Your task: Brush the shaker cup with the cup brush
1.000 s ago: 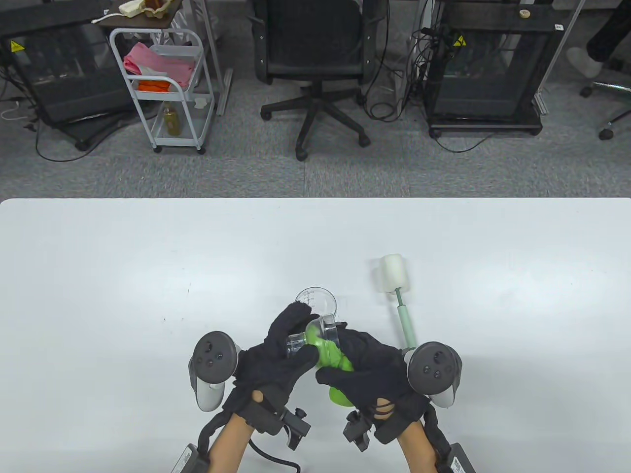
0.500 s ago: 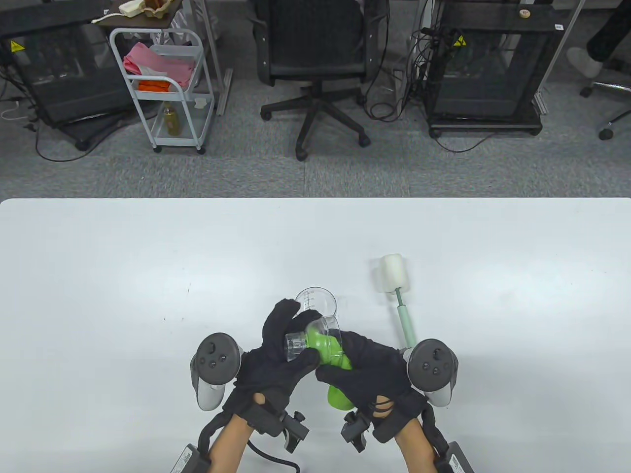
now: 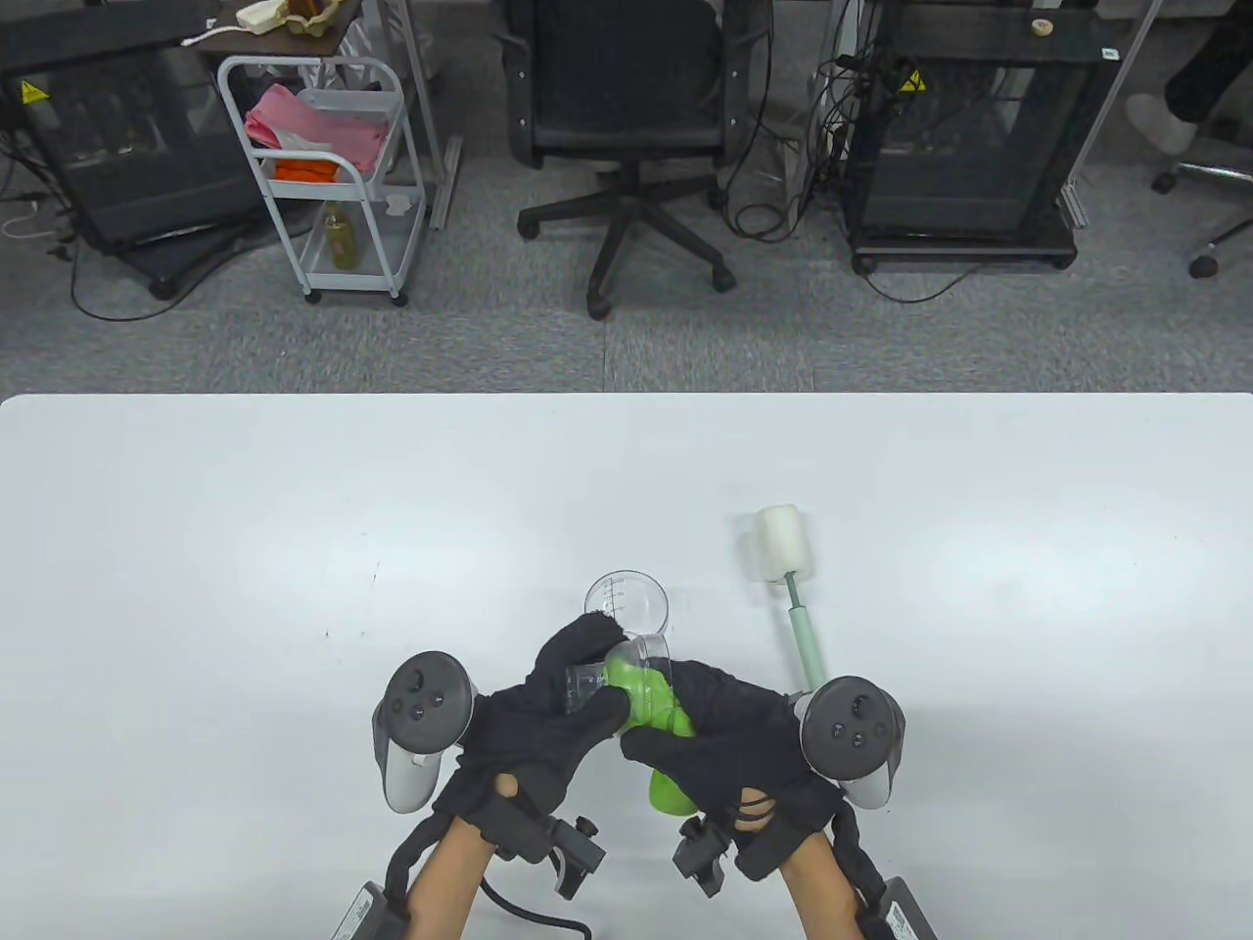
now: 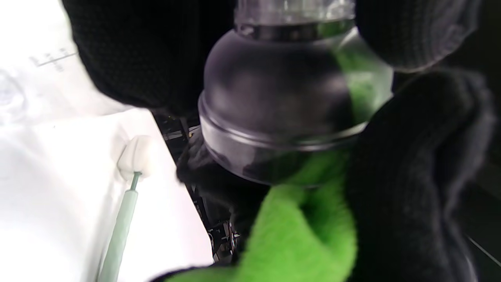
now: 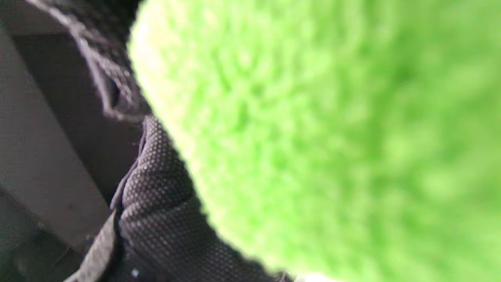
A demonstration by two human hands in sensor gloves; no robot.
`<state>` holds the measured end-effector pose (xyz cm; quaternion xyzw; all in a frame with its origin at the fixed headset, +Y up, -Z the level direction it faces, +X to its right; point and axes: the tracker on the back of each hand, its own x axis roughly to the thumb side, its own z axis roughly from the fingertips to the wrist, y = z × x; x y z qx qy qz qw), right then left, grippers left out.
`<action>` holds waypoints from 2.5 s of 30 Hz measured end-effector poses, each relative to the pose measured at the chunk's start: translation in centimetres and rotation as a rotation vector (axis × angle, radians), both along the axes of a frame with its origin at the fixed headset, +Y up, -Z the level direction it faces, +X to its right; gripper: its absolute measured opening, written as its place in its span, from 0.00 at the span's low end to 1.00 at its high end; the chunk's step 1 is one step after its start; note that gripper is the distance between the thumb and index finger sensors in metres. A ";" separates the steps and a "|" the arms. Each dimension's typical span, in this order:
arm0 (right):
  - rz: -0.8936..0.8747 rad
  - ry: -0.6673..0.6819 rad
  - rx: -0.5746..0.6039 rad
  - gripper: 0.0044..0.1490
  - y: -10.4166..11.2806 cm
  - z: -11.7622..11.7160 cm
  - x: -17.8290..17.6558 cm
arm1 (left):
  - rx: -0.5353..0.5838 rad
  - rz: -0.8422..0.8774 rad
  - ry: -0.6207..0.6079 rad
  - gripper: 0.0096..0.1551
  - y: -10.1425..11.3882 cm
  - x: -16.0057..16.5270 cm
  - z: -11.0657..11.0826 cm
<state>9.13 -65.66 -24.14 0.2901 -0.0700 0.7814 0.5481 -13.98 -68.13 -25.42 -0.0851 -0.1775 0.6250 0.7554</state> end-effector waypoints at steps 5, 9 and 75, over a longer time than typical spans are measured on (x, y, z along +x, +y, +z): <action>0.240 -0.100 0.201 0.40 0.8 0.8 -0.7 | -0.203 0.172 0.090 0.52 -1.3 0.1 0.2; -0.008 -0.030 -0.018 0.38 -0.2 -0.1 0.1 | 0.040 0.046 -0.088 0.57 -0.1 0.6 -0.1; 0.238 -0.086 0.247 0.49 2.1 1.0 1.1 | 0.144 0.008 -0.014 0.31 2.3 1.0 1.7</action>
